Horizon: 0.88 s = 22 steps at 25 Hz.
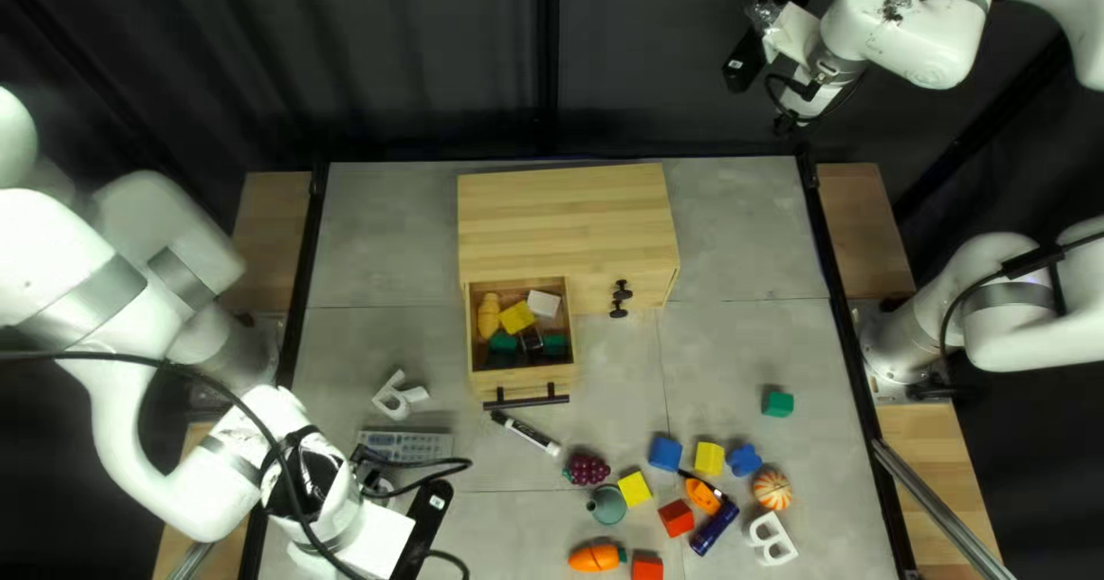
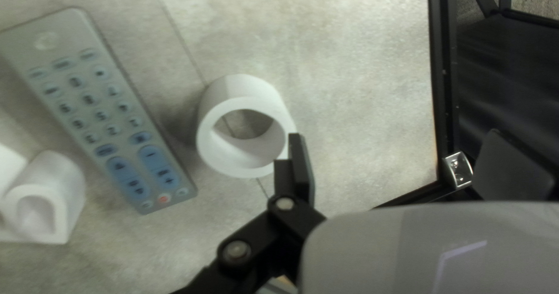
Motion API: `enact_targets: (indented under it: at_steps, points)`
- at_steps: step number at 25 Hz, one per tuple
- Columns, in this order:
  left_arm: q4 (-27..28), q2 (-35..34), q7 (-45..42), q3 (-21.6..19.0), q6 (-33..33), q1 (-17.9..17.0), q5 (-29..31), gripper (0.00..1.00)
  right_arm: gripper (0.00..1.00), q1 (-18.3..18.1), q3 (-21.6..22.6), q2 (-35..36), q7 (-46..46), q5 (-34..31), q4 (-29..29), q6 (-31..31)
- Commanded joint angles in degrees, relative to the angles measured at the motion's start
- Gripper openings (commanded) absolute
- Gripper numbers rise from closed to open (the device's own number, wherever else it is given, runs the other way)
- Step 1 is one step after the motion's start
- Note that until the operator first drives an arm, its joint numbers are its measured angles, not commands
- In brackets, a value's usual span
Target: Open drawers and place objects into drawer and close
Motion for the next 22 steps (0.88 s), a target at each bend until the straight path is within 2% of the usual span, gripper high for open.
enact_targets:
  at_steps: [1, 10, 22]
  points:
    - [0.78, 1.7, -4.53, -1.52, -1.22, -0.46, 2.85, 1.0, 1.0, 0.0, 0.0, 0.0, 0.0, 0.0, 0.0, 0.0]
    - [8.83, 3.96, -15.77, -5.53, 6.33, -1.91, 13.79, 1.0, 1.0, 0.0, 0.0, 0.0, 0.0, 0.0, 0.0, 0.0]
    - [8.83, 3.96, -15.77, -5.53, 6.33, -1.91, 13.79, 1.0, 1.0, 0.0, 0.0, 0.0, 0.0, 0.0, 0.0, 0.0]
